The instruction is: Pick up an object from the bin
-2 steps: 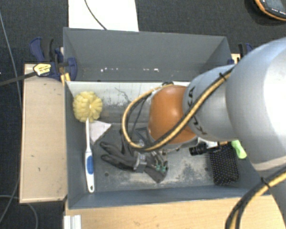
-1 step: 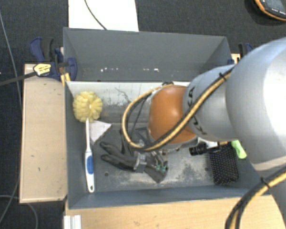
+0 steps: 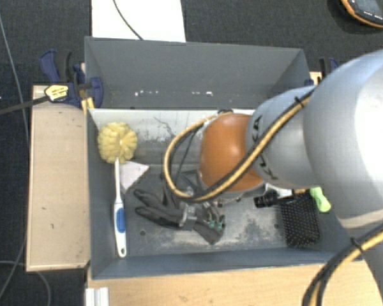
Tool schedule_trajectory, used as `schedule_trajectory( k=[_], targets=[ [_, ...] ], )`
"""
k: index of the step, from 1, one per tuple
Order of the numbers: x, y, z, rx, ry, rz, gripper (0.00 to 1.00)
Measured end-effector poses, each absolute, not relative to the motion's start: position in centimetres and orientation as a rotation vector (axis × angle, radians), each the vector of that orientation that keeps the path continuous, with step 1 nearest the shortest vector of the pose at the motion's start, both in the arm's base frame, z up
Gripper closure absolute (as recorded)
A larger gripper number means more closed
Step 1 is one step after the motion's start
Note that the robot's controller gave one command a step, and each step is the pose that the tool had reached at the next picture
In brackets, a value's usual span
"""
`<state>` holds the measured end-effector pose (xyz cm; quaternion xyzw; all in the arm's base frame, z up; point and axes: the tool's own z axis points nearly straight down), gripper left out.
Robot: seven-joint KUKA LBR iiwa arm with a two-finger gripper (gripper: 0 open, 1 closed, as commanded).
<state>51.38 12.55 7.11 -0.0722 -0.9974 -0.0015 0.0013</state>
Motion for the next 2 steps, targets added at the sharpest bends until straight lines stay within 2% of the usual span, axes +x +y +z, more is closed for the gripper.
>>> schedule_trajectory(
  k=[2],
  targets=[
    [51.4, 12.5, 10.0, -0.227, -3.131, -0.005, 1.0]
  ],
)
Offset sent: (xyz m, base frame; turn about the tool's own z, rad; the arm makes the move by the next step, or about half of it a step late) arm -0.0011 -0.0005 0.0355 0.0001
